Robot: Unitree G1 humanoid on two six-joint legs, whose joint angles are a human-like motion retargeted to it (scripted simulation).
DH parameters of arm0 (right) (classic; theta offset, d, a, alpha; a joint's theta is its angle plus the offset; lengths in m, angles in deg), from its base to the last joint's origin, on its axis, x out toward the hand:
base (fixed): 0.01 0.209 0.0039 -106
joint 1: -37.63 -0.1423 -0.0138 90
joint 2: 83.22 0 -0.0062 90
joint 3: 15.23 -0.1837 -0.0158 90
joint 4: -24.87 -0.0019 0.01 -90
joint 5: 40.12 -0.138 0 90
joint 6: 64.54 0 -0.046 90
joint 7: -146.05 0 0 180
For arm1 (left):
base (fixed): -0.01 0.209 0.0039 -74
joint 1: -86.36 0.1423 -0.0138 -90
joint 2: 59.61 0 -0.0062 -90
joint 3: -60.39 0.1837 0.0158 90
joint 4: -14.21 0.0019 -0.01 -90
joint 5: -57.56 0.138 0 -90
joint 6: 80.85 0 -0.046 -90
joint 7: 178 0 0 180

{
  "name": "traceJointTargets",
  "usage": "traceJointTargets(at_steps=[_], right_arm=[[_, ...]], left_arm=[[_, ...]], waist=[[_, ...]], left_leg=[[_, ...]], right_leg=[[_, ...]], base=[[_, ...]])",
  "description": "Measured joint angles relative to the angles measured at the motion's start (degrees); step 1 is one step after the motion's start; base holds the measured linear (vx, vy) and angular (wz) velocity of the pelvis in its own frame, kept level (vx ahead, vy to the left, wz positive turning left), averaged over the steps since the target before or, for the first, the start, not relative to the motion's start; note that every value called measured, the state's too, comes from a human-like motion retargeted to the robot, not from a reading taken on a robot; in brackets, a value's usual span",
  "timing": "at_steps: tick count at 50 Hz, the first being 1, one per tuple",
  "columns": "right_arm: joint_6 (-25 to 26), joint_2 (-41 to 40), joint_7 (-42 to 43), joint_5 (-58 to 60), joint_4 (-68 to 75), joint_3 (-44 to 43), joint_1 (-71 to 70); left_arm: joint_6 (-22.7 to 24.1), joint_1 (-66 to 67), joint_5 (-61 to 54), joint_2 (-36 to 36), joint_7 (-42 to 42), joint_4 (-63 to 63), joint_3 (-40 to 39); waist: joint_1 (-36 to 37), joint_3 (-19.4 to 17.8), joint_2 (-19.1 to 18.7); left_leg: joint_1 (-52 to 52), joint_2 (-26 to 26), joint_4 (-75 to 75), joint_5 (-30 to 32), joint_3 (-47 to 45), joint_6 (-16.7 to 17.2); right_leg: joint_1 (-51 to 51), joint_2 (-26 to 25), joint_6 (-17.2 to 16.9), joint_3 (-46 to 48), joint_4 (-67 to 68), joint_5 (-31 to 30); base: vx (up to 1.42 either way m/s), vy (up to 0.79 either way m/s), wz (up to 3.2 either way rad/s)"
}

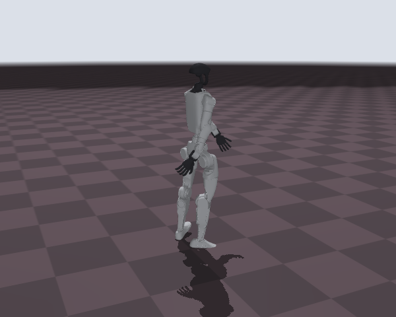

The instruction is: In place motions

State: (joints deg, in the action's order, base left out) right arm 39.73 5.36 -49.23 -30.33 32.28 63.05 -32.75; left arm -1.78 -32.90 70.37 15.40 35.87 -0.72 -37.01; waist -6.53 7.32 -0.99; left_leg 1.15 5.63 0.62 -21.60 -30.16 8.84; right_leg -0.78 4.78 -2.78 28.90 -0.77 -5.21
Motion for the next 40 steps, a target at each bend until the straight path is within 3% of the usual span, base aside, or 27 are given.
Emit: traceJointTargets(at_steps=[4,7,12,15,20,25,28,35,40], right_arm=[[1.44,1.13,2.31,0.05,0.00,0.59,0.87],[3.51,1.02,2.69,0.38,0.00,2.93,-1.55],[3.41,-1.71,-2.13,8.36,0.00,8.67,-12.67],[-0.76,-4.24,-4.86,15.69,0.00,14.15,-21.91],[-8.91,-9.76,-13.73,23.67,-10.09,20.90,-33.76],[-14.49,-13.77,-19.25,18.97,-22.17,24.06,-40.17],[-16.43,-15.96,-19.55,15.84,-25.41,24.81,-42.31],[-18.51,-15.58,-15.87,22.86,-25.10,27.35,-37.85],[-12.95,-12.07,-9.12,27.99,-14.08,23.77,-29.00]], left_arm=[[4.52,1.42,0.36,1.56,-10.31,-4.60,0.98],[4.93,5.10,-1.36,1.69,-15.10,-2.47,0.51],[0.25,14.49,1.22,1.33,-9.89,10.43,-4.05],[-3.10,20.98,4.72,3.14,-7.59,22.04,-8.66],[-15.97,40.69,0.70,4.63,-12.81,22.33,-18.26],[-13.39,55.86,-3.59,4.47,-10.11,22.33,-28.26],[-14.83,60.86,-4.83,4.15,-11.23,22.33,-30.52],[-17.18,55.43,-11.99,3.72,-14.82,22.33,-25.58],[-15.23,36.97,-8.02,4.28,-12.38,22.33,-15.60]], waist=[[0.10,-0.25,-0.64],[0.37,-0.04,-1.14],[0.36,0.16,-1.76],[0.54,0.31,-2.03],[0.28,0.47,-1.88],[0.53,1.37,-2.52],[-0.23,1.89,-2.68],[-2.16,2.45,-1.99],[-2.78,2.24,-0.78]], left_leg=[[0.51,0.26,-0.11,-0.05,-1.32,0.25],[0.75,0.28,-0.22,-0.23,-1.70,0.35],[1.25,0.02,-0.63,-0.41,-1.14,0.31],[1.90,-0.12,-0.93,-0.47,-1.15,0.46],[2.78,-0.07,-1.54,-0.48,-2.59,1.03],[3.17,0.39,-2.09,-0.61,-4.91,1.62],[3.02,0.56,-2.16,-0.66,-5.18,1.74],[2.48,0.28,-1.86,-0.67,-3.96,1.37],[1.72,-0.42,-1.36,-0.52,-1.54,0.72]], right_leg=[[-0.52,-0.09,0.05,-1.12,0.23,-0.22],[-0.66,-0.17,0.09,-1.39,0.27,-0.21],[-0.37,-0.15,0.27,-0.79,0.49,0.13],[-0.23,-0.20,0.40,-1.13,0.61,0.21],[-1.24,-0.31,0.62,-3.23,1.19,0.11],[-3.05,-0.64,0.68,-5.72,1.98,-0.12],[-3.51,-0.78,0.67,-6.21,2.14,-0.09],[-3.01,-0.53,0.67,-5.24,1.99,0.15],[-1.37,0.04,0.57,-2.60,1.15,0.31]], base=[[-0.03,0.02,-0.27],[0.00,0.00,0.00],[0.00,0.00,0.00],[0.00,0.00,0.00],[0.04,-0.01,-0.15],[0.03,0.03,-0.33],[0.00,0.00,0.00],[0.00,-0.01,0.06],[-0.03,-0.01,0.36]])
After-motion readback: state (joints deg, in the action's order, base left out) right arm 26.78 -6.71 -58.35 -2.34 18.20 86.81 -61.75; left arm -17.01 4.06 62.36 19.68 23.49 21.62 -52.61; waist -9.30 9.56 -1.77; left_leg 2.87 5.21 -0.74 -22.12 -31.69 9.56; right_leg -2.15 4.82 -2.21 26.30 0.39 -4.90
